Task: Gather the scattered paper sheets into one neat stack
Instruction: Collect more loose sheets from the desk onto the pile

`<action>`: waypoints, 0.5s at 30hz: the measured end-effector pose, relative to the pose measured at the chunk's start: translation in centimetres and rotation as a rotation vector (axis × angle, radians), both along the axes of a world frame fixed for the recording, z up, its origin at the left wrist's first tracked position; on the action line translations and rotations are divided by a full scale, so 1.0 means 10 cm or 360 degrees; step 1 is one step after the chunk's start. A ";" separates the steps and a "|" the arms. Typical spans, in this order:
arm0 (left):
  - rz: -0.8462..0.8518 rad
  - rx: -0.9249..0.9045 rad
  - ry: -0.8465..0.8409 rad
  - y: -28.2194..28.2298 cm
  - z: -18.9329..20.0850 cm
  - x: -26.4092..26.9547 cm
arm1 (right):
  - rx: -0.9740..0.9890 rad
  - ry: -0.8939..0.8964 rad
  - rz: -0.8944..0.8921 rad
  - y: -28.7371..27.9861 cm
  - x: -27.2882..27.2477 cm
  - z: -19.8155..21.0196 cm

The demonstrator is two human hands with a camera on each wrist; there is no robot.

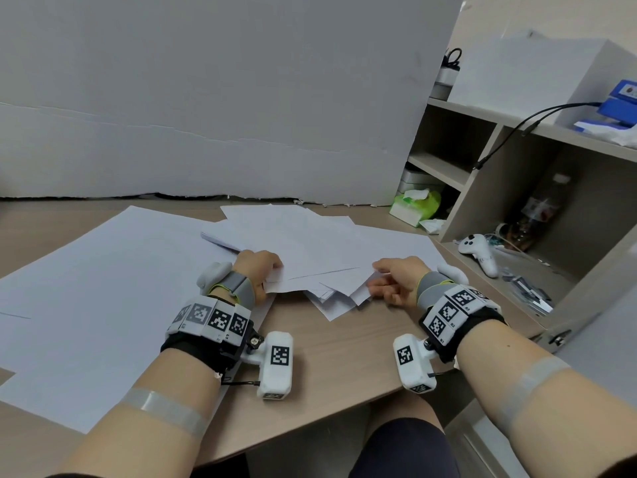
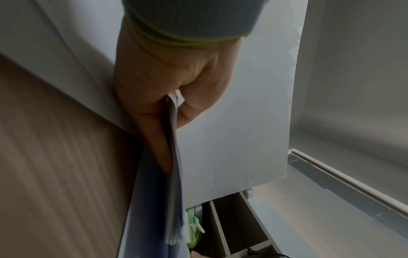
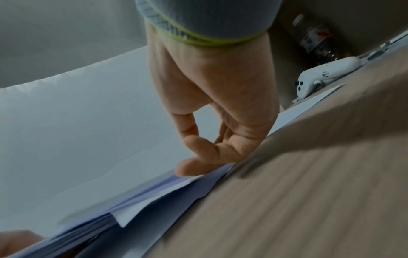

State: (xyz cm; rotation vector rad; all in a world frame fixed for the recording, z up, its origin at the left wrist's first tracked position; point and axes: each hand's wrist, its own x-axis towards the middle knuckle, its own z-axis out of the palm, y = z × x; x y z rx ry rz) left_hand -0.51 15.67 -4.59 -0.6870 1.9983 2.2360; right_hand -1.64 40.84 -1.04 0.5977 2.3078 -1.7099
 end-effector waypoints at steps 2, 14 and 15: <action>0.0015 -0.0008 0.0000 0.01 0.00 0.01 | 0.0057 -0.0006 0.0000 0.00 -0.02 -0.03; -0.0054 -0.0691 -0.0049 0.00 -0.06 -0.02 | 0.0325 -0.0133 0.0232 -0.13 0.02 0.04; -0.0080 -0.0802 -0.0087 -0.01 -0.08 -0.01 | 0.0356 -0.0105 0.0183 -0.11 0.02 0.05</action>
